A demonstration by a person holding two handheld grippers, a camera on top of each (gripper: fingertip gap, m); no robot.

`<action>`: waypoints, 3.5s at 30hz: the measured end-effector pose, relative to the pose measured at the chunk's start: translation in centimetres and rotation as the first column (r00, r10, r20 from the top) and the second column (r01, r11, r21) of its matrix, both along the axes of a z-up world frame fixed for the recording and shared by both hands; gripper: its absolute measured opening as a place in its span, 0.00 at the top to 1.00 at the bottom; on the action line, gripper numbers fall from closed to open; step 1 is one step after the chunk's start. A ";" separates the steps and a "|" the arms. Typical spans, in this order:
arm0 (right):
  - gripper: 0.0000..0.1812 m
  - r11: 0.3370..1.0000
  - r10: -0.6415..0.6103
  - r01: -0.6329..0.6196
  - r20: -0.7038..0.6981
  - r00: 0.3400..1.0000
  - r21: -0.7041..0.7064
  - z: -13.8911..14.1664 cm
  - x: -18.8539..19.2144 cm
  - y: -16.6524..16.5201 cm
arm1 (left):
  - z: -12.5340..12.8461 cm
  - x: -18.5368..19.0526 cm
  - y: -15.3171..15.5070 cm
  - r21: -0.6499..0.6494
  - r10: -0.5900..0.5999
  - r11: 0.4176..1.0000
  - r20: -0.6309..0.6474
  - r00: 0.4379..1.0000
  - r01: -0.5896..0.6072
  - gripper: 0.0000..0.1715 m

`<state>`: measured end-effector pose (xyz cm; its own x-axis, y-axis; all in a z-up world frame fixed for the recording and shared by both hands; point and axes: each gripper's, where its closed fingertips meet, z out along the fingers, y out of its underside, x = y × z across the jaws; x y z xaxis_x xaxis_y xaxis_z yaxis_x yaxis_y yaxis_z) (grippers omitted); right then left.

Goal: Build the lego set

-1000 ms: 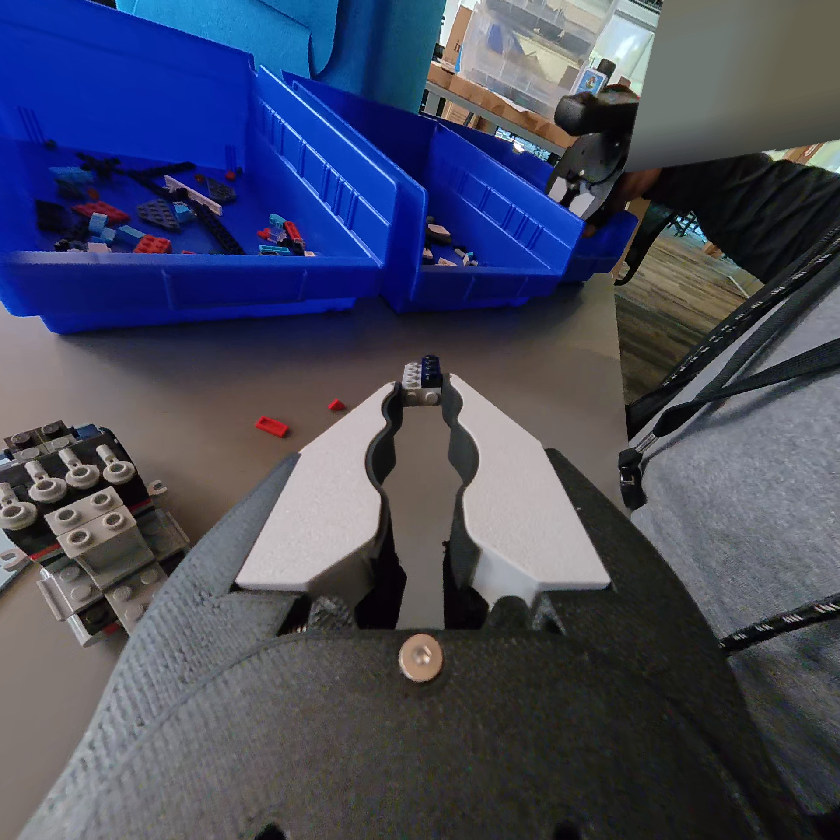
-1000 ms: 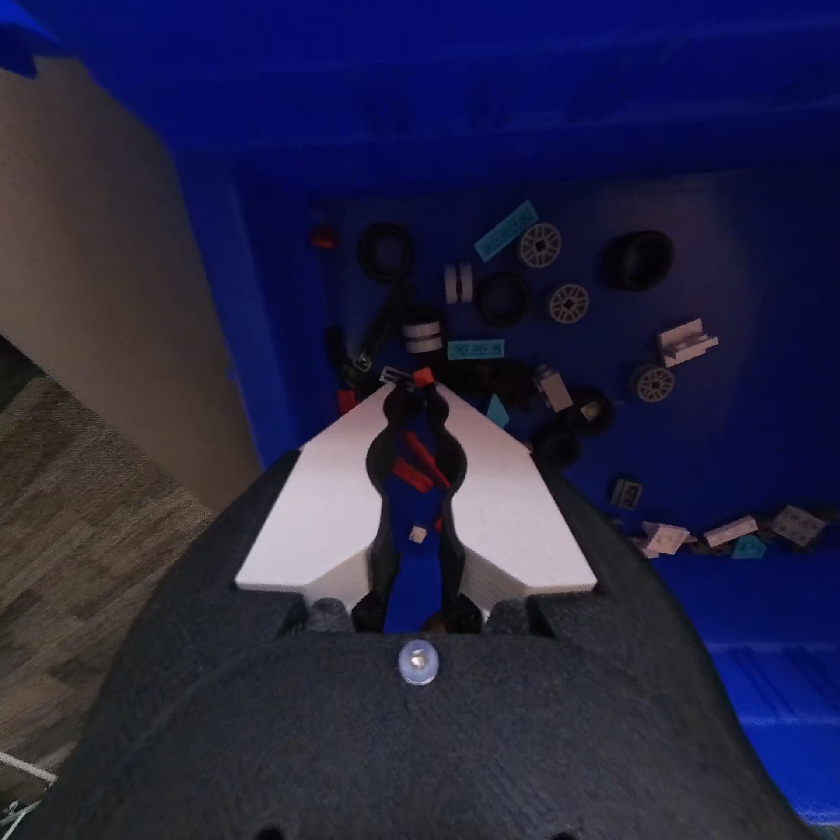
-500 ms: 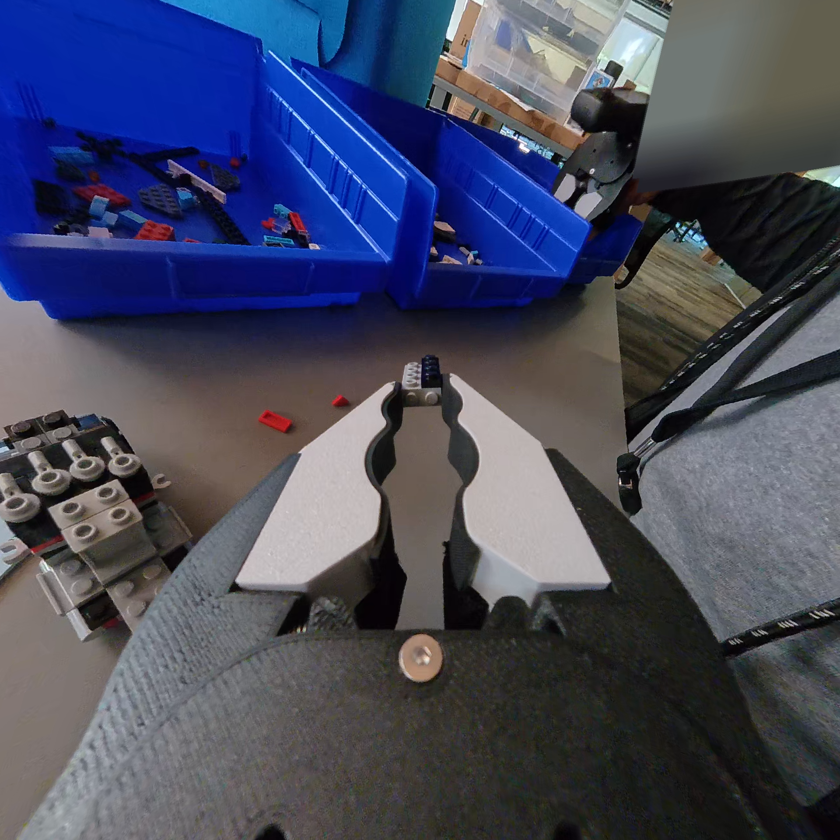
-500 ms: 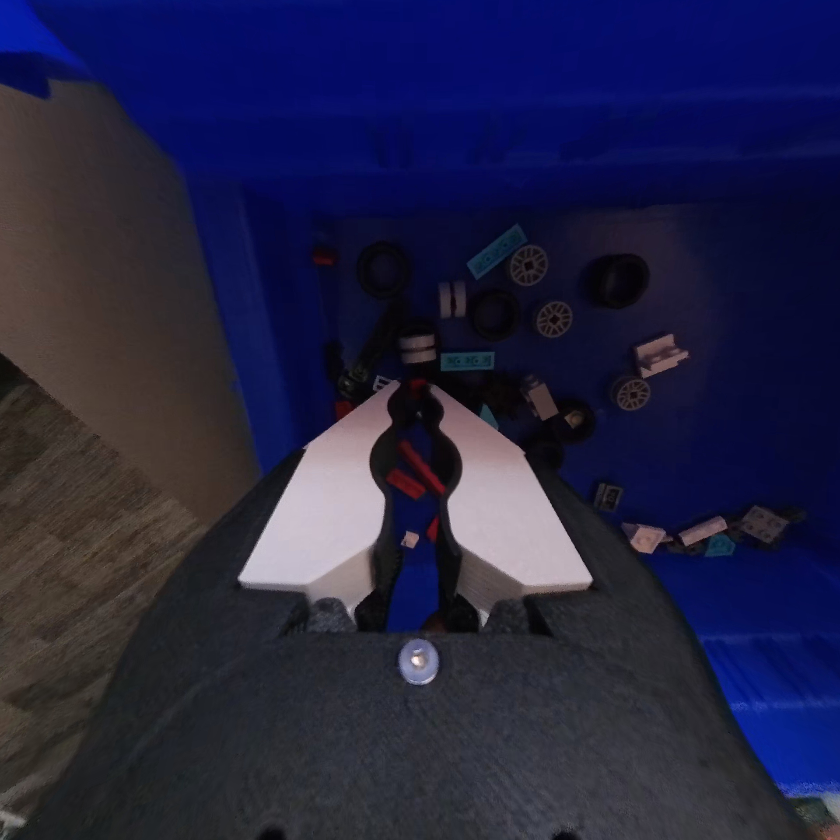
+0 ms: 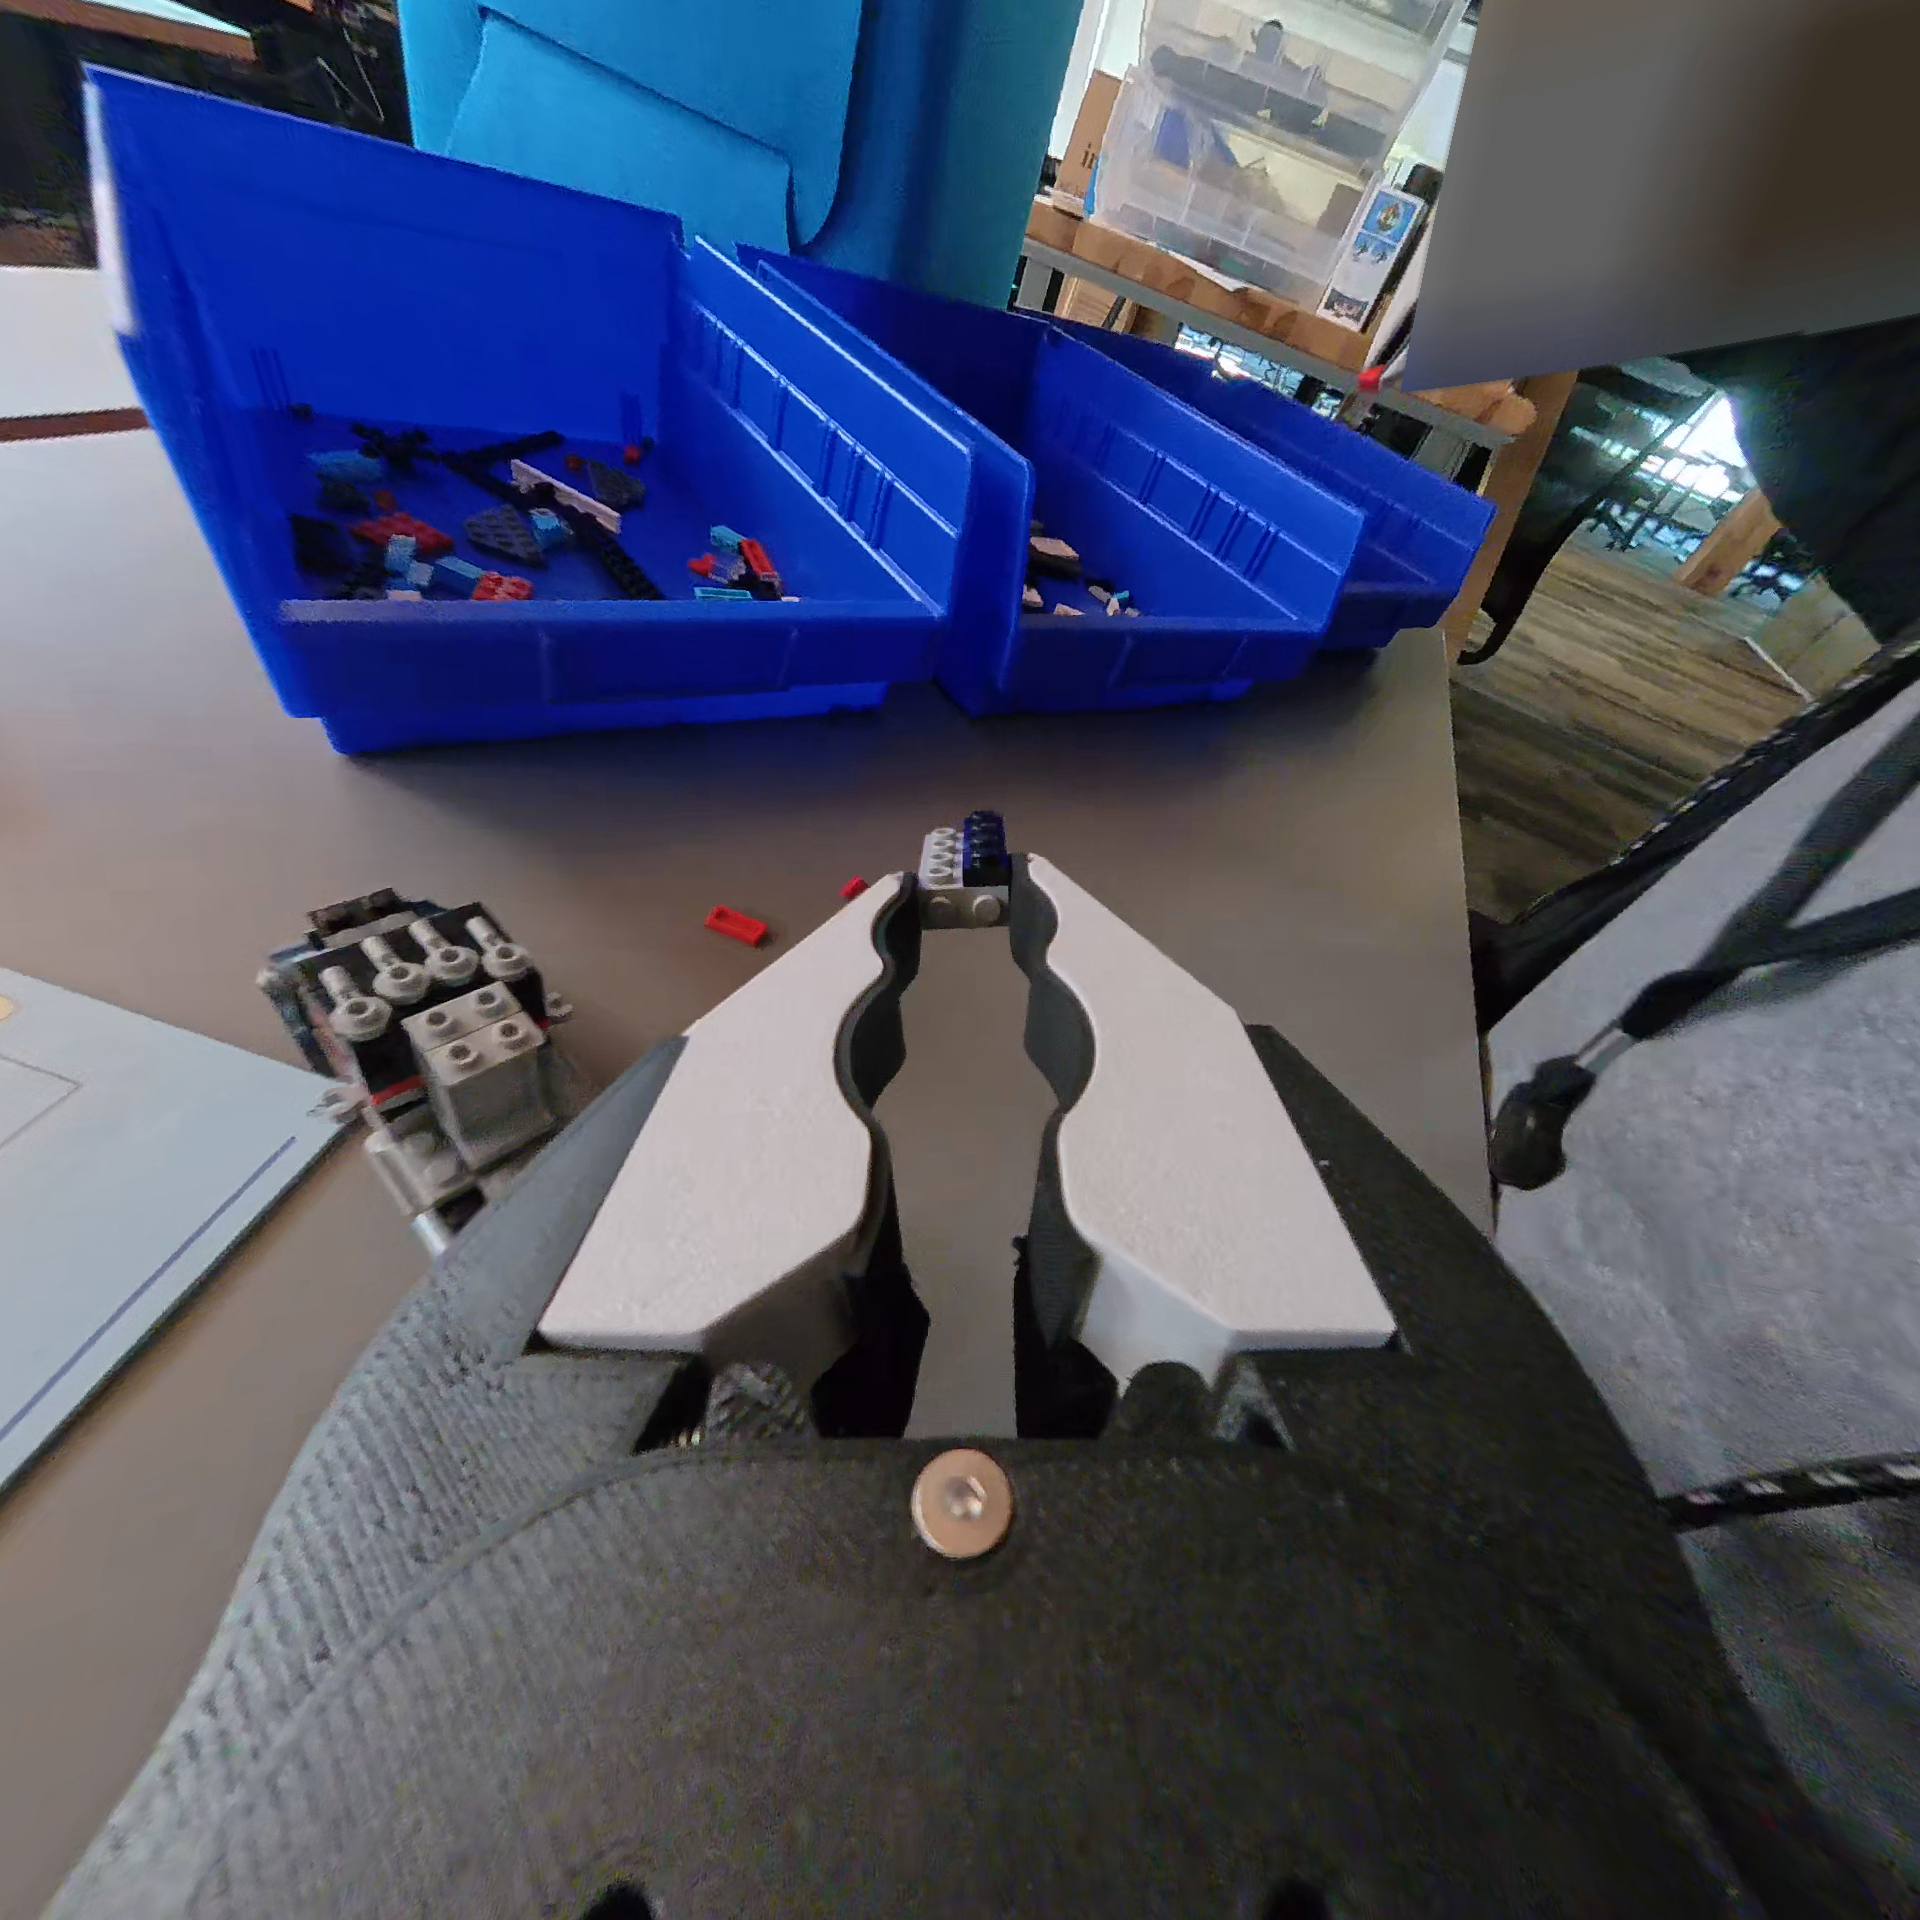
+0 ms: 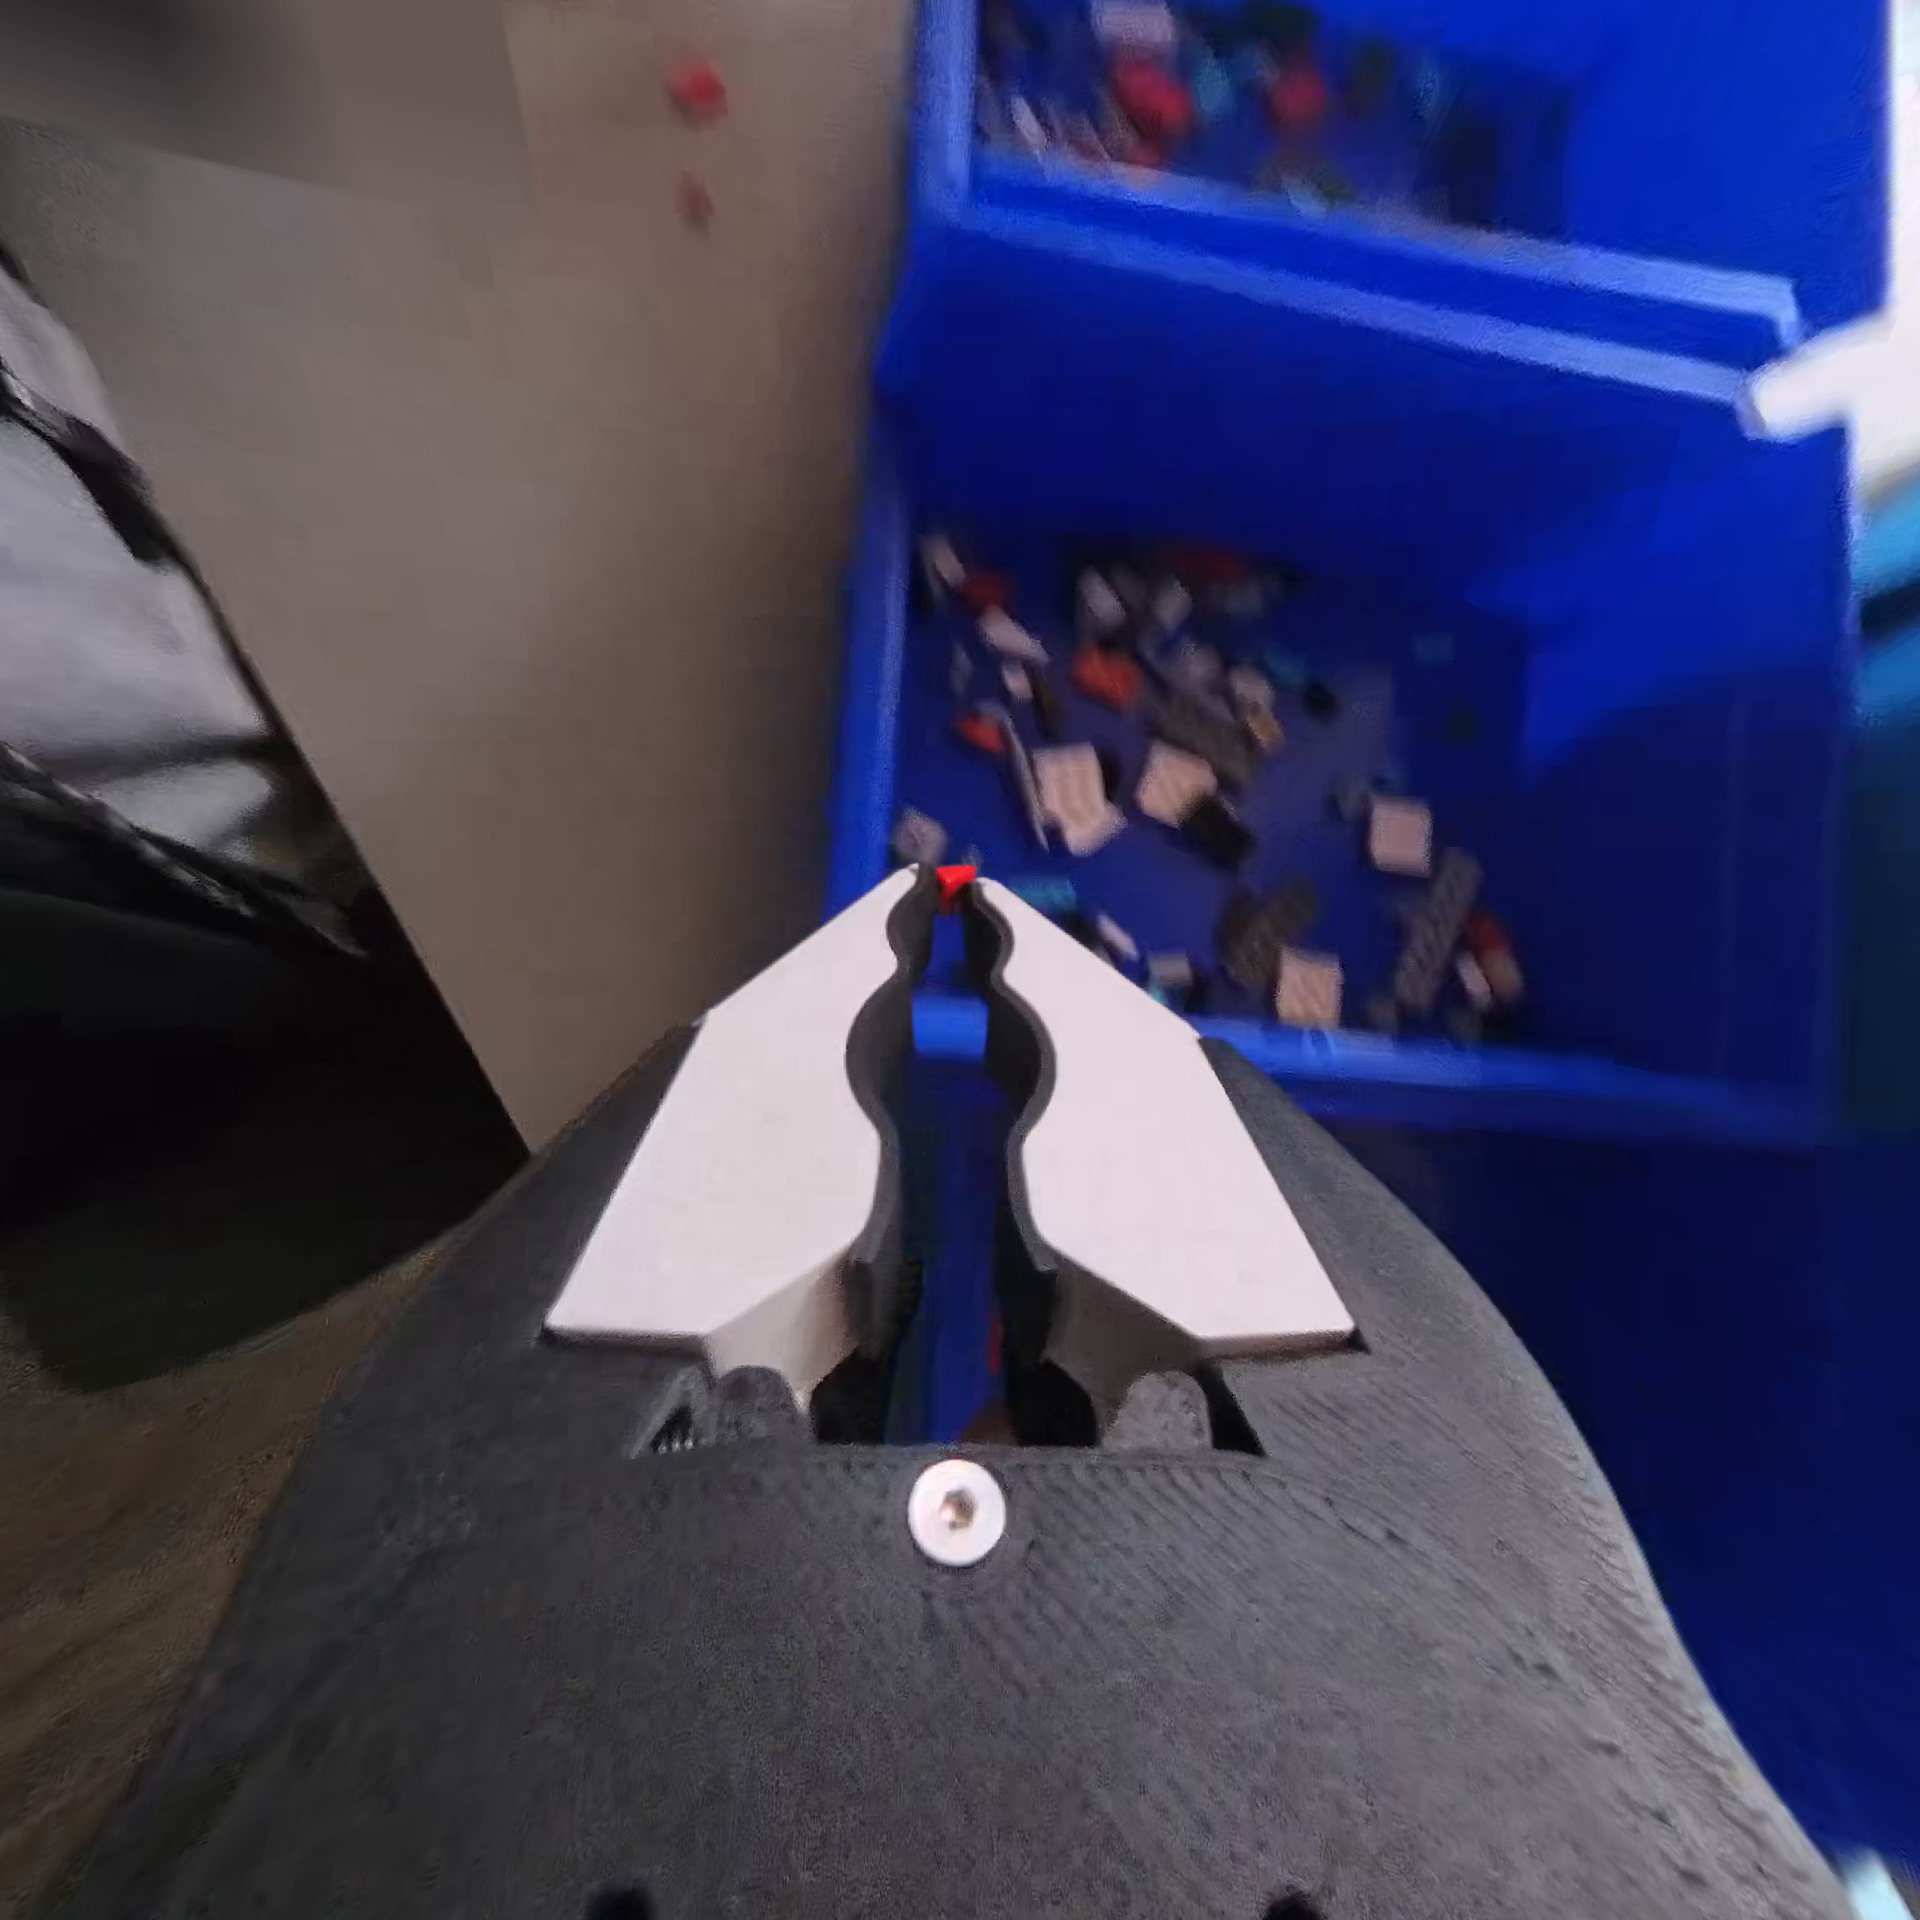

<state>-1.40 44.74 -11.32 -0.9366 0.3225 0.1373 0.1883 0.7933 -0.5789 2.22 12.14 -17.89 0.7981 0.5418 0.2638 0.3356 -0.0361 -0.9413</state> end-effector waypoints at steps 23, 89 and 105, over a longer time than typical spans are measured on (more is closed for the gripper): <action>0.97 0.739 0.440 -0.390 -0.045 0.897 -0.549 -2.3 0.3 -38.1 | 0.7 -3.1 -7.3 -0.213 -0.288 0.947 -0.235 0.928 0.240 0.90; 0.97 0.763 0.401 -0.303 0.050 0.915 -0.571 -6.8 0.4 -39.2 | -1.0 -1.8 -9.0 -0.225 -0.308 0.937 -0.178 0.935 0.266 0.90; 0.97 0.754 0.402 -0.299 0.051 0.914 -0.585 -6.5 0.5 -39.3 | -1.0 -1.9 -9.0 -0.223 -0.306 0.938 -0.177 0.936 0.264 0.90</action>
<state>-0.92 5.42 -17.78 -0.9902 -0.0618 -0.1256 0.0938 0.3732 -0.9230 0.35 3.17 -18.87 0.9516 0.3071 -0.0094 0.0837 -0.2886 -0.9538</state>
